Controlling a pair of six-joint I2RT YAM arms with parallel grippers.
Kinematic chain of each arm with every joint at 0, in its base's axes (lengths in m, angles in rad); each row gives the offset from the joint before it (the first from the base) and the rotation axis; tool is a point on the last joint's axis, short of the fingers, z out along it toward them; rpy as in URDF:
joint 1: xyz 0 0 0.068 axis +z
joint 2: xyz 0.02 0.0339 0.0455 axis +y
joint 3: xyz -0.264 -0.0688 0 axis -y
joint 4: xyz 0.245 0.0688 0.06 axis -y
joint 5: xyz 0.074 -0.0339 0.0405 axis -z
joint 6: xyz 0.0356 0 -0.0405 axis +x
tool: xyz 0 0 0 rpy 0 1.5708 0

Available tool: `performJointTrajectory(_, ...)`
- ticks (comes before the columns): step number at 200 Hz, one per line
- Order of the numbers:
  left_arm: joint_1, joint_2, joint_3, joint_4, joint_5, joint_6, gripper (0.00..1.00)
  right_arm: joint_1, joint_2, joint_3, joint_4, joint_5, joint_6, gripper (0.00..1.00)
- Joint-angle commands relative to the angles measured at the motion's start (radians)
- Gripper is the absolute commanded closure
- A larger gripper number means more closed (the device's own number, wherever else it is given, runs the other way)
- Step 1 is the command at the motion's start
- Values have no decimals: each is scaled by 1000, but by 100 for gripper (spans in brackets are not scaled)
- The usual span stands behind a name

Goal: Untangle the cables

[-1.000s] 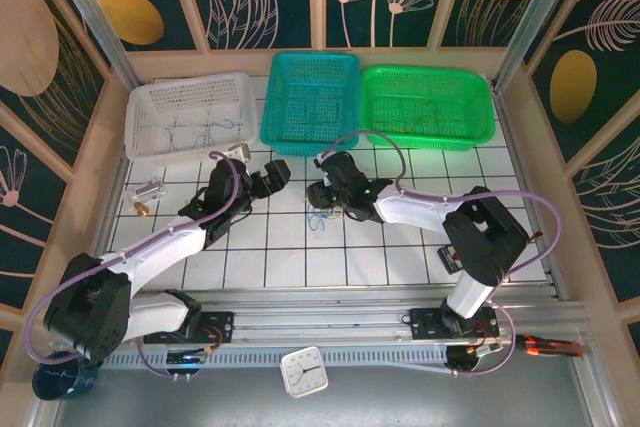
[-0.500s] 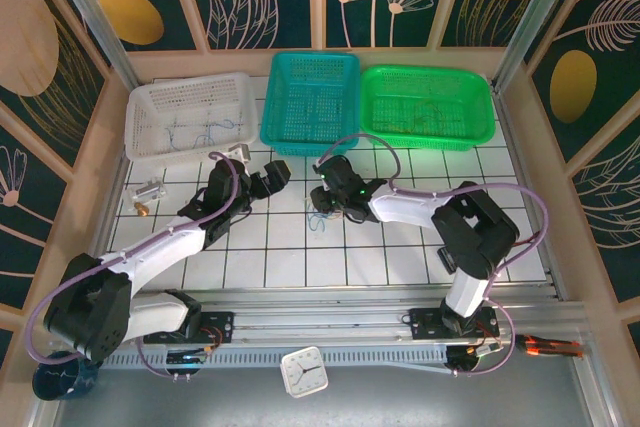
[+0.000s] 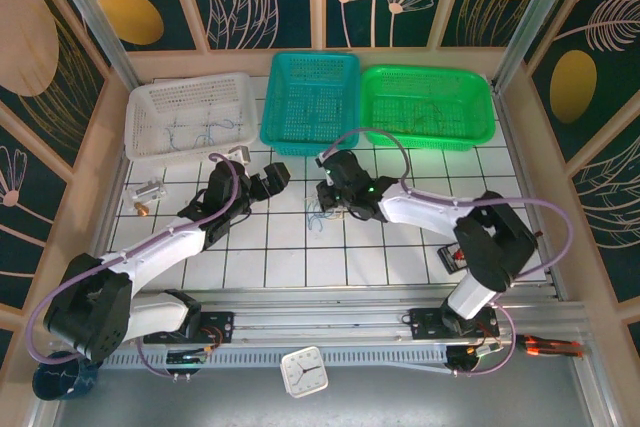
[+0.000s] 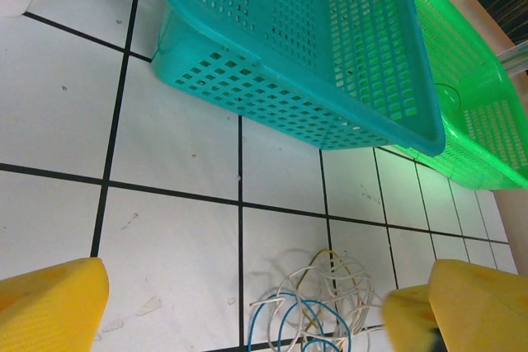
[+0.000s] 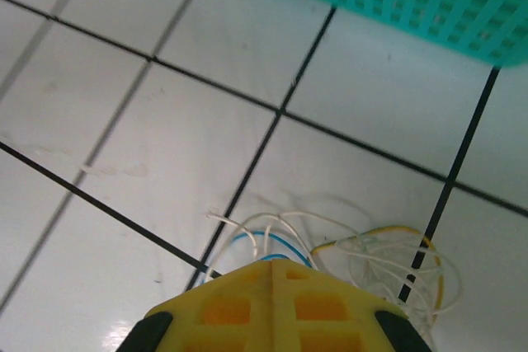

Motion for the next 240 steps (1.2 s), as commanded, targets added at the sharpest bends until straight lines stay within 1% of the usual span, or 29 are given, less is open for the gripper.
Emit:
performJointTrajectory(1, 7, -17, -17, 53, 33, 18, 1, 5, -86, 26, -31, -15, 23, 100)
performJointTrajectory(65, 7, -30, -38, 113, 110, 60, 1, 6, -247, 23, -40, -20, 67, 100)
performJointTrajectory(142, -5, -49, -109, 334, 319, 111, 1, -9, -376, 51, -26, -44, 134, 100)
performJointTrajectory(157, -35, -49, -114, 349, 324, 145, 1, -18, -387, 55, -19, -51, 150, 100)
performJointTrajectory(183, -131, -39, -98, 342, 294, 251, 1, -39, -400, 53, -3, -56, 179, 100)
performJointTrajectory(193, -154, -26, -94, 350, 291, 272, 1, -49, -401, 53, 3, -56, 190, 100)
performJointTrajectory(201, -163, -13, -93, 362, 289, 279, 1, -56, -401, 52, 7, -85, 198, 100)
performJointTrajectory(240, -182, 24, -76, 416, 274, 303, 1, -64, -400, 55, 19, -115, 221, 100)
